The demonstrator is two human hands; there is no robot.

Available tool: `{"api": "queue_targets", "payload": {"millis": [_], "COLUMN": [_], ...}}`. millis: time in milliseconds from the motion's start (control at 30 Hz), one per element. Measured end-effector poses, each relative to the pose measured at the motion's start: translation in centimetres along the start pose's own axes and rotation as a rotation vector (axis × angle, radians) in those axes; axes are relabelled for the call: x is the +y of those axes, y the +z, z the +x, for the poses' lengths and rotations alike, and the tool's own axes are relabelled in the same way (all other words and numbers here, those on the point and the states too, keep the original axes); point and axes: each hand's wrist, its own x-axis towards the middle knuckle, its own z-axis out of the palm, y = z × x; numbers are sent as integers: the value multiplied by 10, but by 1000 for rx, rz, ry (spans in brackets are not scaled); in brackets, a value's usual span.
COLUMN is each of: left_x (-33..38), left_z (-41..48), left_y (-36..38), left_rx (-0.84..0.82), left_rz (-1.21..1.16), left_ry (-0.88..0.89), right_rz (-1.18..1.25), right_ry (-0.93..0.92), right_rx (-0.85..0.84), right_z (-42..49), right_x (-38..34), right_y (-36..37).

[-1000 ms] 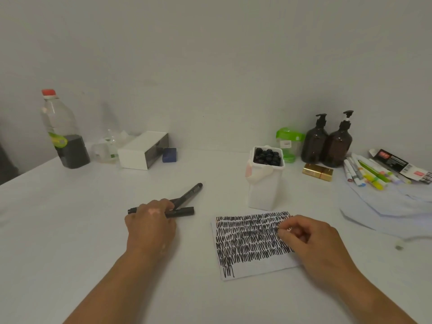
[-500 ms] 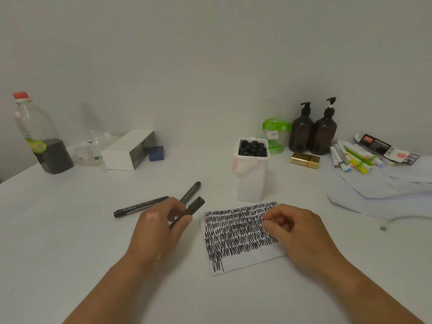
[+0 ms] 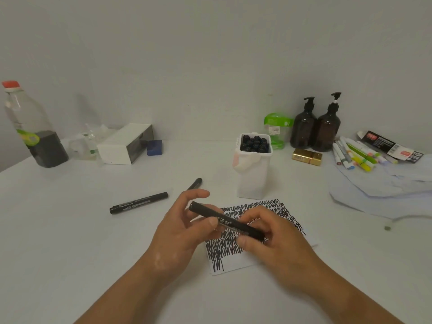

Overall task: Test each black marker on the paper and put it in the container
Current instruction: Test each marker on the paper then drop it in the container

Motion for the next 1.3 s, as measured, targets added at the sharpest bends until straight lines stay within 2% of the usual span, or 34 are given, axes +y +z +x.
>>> {"api": "queue_targets", "payload": {"millis": [67,133,233,333,400,600,800,1167,1300], "left_x": [4,8,11,12,13,12,15,14,19], "left_z": [-1,-3,-9,-11,-11,-14,-15,-13,-16], "left_y": [2,4,11,21,26,32,37,31,30], "left_rx": [-2,2,-38,-159,-200,-243,-321,-320,-292], "left_rz": [96,417,863,1071,1090,1156,1070,1117,1113], "left_ry": [2,47,179,280,291,319,310,333,391], "right_rz": [186,315,380,521,594,459,435,585,558], "right_ry": [37,58,43,32,45,46,43,38,-22], "right_rx": [31,55,76,86,57,56,61,-27,-15], "right_z": [1,1,1,0,-1,0,0,-3,-3], "right_x": [-2,-4,-7,-12,-15,-12,-11,-17,-17], "right_y": [-4,-8,-7,-3,0,9,12,7,6]}}
